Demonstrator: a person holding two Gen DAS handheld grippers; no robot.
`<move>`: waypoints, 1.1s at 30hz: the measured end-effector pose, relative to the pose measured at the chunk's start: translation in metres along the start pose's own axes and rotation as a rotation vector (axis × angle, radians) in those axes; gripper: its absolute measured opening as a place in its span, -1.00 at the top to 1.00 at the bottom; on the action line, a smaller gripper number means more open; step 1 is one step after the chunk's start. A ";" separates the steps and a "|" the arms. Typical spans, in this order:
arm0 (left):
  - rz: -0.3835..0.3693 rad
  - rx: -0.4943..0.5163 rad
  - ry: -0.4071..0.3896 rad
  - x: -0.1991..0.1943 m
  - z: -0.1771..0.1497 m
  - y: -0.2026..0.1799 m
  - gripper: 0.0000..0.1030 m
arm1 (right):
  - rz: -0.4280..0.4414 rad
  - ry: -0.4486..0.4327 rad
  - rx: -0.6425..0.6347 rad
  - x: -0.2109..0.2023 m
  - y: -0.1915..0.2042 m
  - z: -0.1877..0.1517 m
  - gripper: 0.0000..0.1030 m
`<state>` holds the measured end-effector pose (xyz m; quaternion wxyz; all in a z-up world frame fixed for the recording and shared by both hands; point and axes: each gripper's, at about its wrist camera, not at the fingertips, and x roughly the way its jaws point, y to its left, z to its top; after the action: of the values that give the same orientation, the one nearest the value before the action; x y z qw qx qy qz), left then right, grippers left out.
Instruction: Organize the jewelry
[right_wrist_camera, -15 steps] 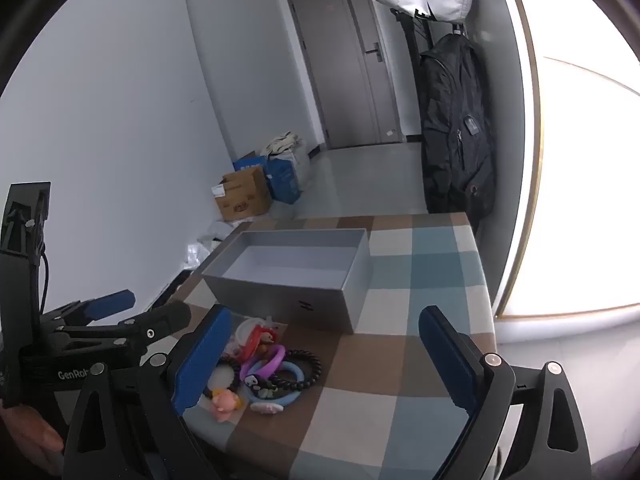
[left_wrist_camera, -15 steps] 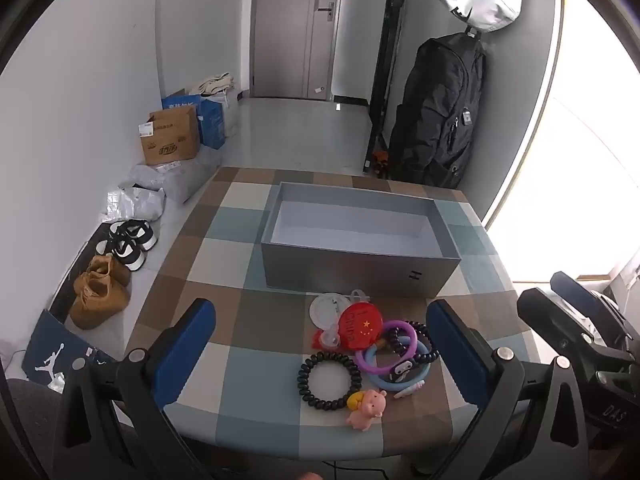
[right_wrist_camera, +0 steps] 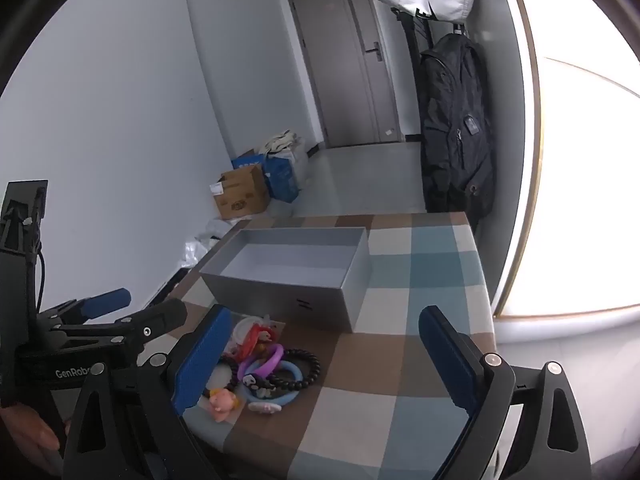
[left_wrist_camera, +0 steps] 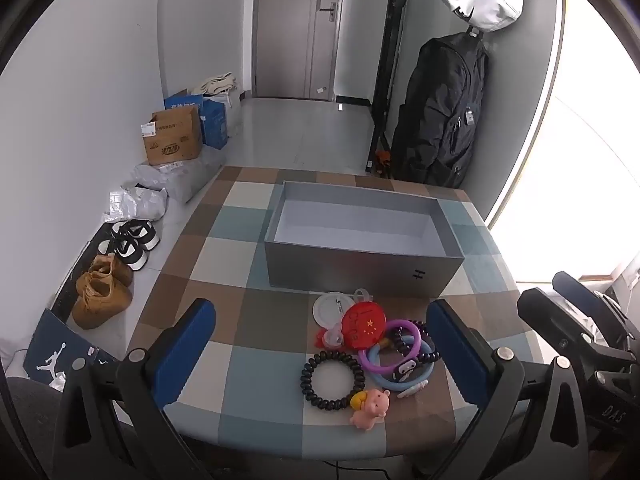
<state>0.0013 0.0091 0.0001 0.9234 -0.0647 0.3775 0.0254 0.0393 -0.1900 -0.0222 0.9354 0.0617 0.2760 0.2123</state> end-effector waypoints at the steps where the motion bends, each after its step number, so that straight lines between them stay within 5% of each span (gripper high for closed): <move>1: 0.005 0.004 -0.002 0.001 -0.001 -0.004 -0.98 | -0.003 -0.007 -0.003 -0.004 0.001 0.000 -0.85; 33: -0.004 0.020 -0.005 0.001 -0.005 -0.009 -0.98 | -0.013 0.007 -0.003 -0.003 0.002 -0.002 -0.85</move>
<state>-0.0010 -0.0001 -0.0036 0.9250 -0.0562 0.3751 0.0199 0.0356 -0.1893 -0.0216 0.9359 0.0579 0.2792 0.2067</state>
